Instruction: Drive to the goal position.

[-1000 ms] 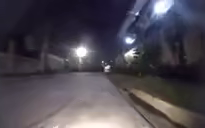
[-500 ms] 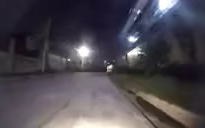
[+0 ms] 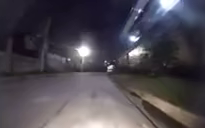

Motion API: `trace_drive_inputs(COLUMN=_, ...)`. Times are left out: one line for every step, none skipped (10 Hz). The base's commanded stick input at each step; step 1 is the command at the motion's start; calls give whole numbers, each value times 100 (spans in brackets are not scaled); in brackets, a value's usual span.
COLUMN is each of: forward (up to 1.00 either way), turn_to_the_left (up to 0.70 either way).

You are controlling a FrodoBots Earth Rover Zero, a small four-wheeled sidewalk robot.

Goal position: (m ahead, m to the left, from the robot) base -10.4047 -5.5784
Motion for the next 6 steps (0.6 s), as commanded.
trace_drive_inputs(forward=70, turn_to_the_left=-26)
trace_drive_inputs(forward=70, turn_to_the_left=-12)
trace_drive_inputs(forward=70, turn_to_the_left=-1)
trace_drive_inputs(forward=70, turn_to_the_left=0)
trace_drive_inputs(forward=70, turn_to_the_left=0)
trace_drive_inputs(forward=70, turn_to_the_left=0)
